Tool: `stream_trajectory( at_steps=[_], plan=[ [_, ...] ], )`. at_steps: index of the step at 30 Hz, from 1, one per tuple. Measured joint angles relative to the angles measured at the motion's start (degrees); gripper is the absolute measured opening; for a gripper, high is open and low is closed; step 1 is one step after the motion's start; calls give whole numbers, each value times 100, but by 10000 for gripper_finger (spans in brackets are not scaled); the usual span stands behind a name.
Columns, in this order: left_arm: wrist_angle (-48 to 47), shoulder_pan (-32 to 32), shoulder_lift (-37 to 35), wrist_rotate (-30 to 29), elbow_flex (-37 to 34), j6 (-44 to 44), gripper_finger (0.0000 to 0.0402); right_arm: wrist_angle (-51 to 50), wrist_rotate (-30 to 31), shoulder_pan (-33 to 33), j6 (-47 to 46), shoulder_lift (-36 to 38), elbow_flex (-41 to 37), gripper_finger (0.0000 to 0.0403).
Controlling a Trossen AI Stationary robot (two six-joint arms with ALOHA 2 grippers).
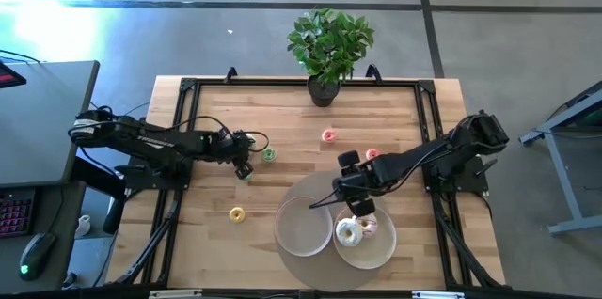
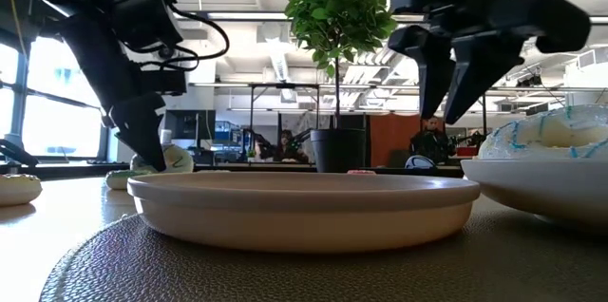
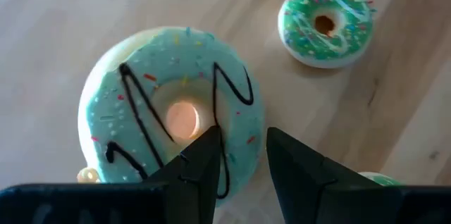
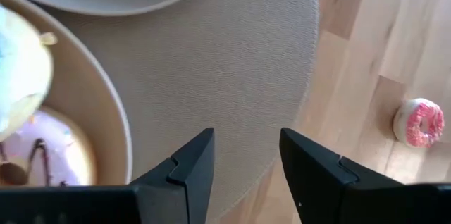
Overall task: Pick & Place donuts
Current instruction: Put the big light blue donut into the right grey plate
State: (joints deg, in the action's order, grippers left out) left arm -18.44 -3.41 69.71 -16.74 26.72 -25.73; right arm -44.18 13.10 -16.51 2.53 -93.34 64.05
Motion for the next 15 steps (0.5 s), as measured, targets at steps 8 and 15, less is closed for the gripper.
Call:
stream_trajectory(
  at_steps=[8,15],
  plan=[
    [-253,-1,19,-275,2,1,112,70,-8,212,5,0,-1,154],
    [-133,1,145,-312,-11,126,22,913,713,225,807,0,-7,154]
  ],
)
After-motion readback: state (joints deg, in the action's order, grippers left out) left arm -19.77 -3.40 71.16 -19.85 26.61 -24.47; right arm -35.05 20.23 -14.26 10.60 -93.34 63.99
